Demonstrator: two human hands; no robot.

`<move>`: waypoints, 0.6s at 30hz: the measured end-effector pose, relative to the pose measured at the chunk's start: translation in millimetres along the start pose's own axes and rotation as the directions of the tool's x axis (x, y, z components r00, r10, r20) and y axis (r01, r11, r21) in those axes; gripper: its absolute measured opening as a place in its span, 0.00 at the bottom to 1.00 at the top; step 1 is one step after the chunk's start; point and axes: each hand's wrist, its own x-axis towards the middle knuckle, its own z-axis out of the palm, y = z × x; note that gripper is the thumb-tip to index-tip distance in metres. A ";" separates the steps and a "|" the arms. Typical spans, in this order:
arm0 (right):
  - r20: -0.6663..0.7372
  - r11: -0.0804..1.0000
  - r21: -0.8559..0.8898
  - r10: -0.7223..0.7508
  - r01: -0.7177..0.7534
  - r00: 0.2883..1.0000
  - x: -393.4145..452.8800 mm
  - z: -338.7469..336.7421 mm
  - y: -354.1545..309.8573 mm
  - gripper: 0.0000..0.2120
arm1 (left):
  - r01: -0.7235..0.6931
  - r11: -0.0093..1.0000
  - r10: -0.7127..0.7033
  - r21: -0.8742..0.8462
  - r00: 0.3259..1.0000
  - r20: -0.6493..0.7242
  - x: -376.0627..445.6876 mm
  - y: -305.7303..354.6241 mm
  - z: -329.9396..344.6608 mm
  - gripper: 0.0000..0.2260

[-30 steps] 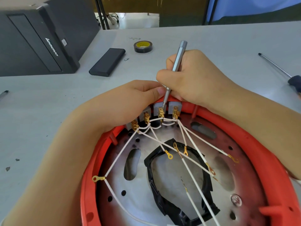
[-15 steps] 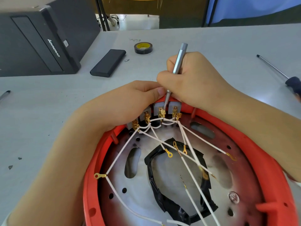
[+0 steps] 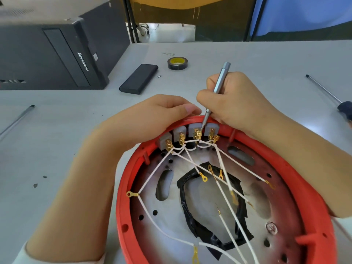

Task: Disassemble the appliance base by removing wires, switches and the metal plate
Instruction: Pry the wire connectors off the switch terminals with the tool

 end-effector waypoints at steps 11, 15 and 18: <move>0.055 0.995 0.058 0.075 -0.078 0.996 -15.8 -17.9 -12.1 0.17 | 0.014 1.000 -0.014 0.006 1.000 0.019 -4.6 -0.6 13.1 0.15; 0.051 0.999 0.046 0.024 -0.027 0.998 -12.3 -22.5 -23.3 0.14 | 0.002 1.000 -0.001 -0.008 0.997 0.083 7.8 3.5 15.2 0.15; 0.016 1.000 0.026 0.003 -0.004 1.000 -9.3 -13.4 -20.7 0.14 | -0.027 0.999 0.029 -0.023 0.997 0.075 13.3 0.8 15.0 0.14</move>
